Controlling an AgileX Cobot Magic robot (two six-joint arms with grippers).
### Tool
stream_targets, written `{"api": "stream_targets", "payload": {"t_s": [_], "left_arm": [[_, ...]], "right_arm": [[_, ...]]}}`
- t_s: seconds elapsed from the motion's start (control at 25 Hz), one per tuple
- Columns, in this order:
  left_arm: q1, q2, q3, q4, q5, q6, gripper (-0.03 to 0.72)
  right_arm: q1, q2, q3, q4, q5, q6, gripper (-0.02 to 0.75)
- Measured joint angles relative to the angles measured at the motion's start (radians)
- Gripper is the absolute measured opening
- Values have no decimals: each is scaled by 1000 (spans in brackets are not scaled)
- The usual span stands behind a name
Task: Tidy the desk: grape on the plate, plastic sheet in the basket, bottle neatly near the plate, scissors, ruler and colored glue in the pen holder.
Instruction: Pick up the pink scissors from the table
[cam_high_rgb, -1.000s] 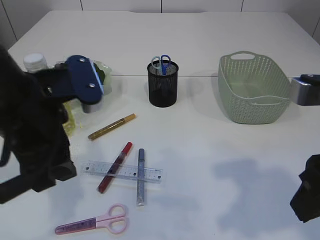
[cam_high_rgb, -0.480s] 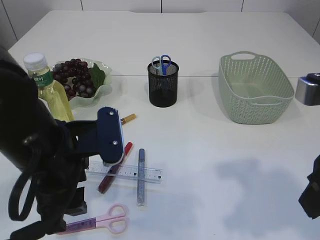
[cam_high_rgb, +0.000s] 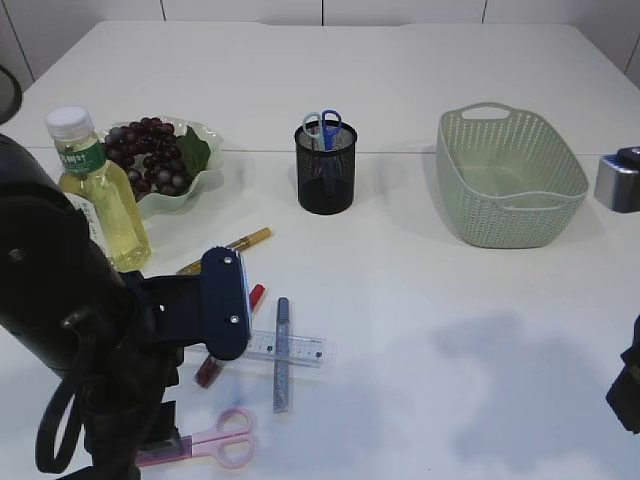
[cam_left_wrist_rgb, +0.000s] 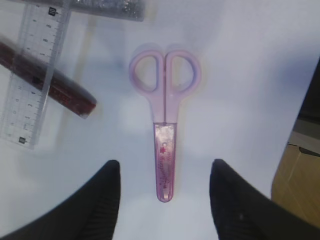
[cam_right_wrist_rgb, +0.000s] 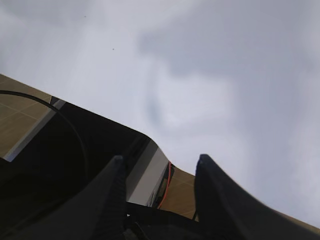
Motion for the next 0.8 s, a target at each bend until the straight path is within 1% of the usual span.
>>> {"api": "stream_targets", "payload": {"t_s": [0.36, 0.8], "left_arm": [[0, 111, 0, -8, -31, 13, 415], [0, 115, 0, 2, -79, 15, 415]], "right_arm": [[0, 0, 0, -1, 0, -2, 365], [0, 0, 0, -1, 0, -2, 365]]}}
